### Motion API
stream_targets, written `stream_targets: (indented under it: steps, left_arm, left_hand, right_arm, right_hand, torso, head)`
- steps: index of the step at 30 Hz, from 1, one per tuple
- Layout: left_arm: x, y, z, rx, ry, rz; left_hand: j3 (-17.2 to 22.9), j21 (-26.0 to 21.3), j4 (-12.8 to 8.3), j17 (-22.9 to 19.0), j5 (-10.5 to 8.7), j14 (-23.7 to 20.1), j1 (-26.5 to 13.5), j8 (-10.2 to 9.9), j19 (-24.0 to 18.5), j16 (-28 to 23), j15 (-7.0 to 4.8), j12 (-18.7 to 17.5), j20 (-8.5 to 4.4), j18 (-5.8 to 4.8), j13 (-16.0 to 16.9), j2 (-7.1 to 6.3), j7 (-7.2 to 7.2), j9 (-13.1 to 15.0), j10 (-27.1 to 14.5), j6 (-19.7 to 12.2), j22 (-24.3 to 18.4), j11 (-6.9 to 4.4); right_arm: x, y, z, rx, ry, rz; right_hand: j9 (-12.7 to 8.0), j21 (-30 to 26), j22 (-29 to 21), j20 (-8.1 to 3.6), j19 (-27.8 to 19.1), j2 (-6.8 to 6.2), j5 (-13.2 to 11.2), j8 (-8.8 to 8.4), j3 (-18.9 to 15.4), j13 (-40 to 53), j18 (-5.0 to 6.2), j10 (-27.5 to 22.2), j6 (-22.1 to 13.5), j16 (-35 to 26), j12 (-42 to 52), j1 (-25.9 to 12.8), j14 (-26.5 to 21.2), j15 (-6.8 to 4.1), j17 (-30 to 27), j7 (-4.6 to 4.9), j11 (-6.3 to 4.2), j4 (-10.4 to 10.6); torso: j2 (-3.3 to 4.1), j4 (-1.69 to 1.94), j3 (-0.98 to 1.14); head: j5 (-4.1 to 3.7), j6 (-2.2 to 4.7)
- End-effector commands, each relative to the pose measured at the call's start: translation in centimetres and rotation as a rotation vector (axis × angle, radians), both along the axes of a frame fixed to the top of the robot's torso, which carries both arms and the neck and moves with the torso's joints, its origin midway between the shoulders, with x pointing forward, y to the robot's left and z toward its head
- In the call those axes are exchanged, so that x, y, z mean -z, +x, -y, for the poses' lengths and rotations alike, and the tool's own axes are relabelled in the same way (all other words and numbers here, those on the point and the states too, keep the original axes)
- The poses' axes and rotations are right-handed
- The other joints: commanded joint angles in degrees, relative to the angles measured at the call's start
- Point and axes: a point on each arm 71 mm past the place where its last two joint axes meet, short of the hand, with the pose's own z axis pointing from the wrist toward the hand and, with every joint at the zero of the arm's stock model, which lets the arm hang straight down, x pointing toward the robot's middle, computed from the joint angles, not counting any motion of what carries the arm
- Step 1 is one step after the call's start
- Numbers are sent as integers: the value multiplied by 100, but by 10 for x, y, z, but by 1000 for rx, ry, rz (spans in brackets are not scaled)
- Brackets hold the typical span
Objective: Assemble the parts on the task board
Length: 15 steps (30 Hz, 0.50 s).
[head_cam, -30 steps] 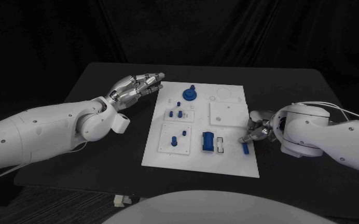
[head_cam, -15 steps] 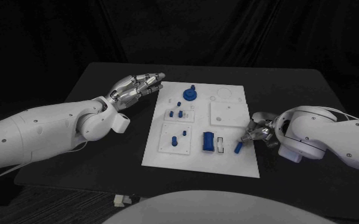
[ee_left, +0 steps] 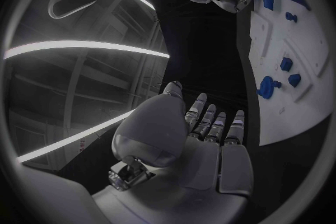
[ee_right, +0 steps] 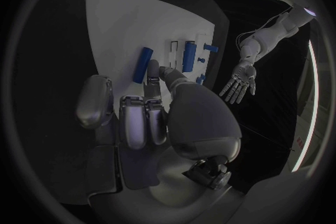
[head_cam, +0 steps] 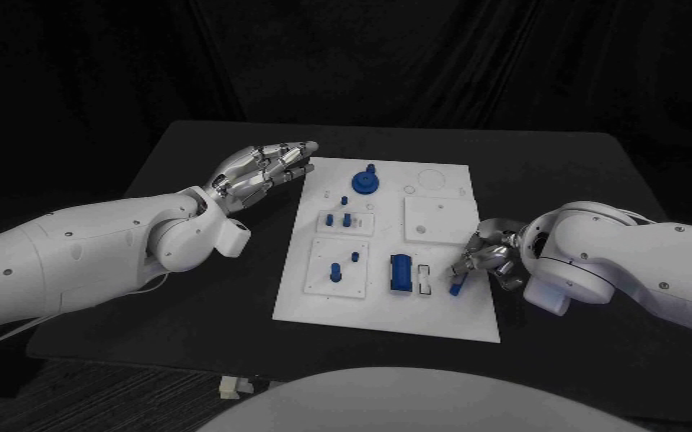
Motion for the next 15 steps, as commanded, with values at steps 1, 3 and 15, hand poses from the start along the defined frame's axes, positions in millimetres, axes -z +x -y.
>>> stream_targets:
  steps: [1,3,15]
  left_arm:
    - [0,-1,2,12,-15,0]
    - [0,-1,2,12,-14,0]
    - [0,-1,1,12,-11,-4]
  left_hand:
    - [32,31,2,8,24,-1,40,28,42,29,28,22,2,24,6,2,222,8,31,40,7,20]
    - [32,31,2,8,24,-1,40,28,42,29,28,22,2,24,6,2,222,8,31,40,7,20]
    - [32,31,3,9,23,0,43,34,42,36,31,32,2,22,6,-2,226,9,33,54,6,22]
  right_arm:
    - [0,0,0,20,14,-14]
    - [0,0,0,17,11,-11]
    - [-32,2,6,-47,-6,26]
  right_hand:
    - [3,-11,728,0,199,2,-23,-32,32,1509,68,601,-46,-19,14,-73,430,51,551,-4,32,8]
    - [6,-28,724,2,197,6,-33,-48,42,1509,70,601,-68,-21,14,-100,428,55,546,6,39,14]
    - [-9,445,905,69,326,148,-2316,-364,-705,1509,-16,601,-320,164,14,-1763,496,144,873,121,147,1221]
  torso:
    - [0,5,-1]
    - [0,5,-2]
    - [-2,-4,1]
  head:
    - [15,-1]
    - [15,-1]
    - [14,-1]
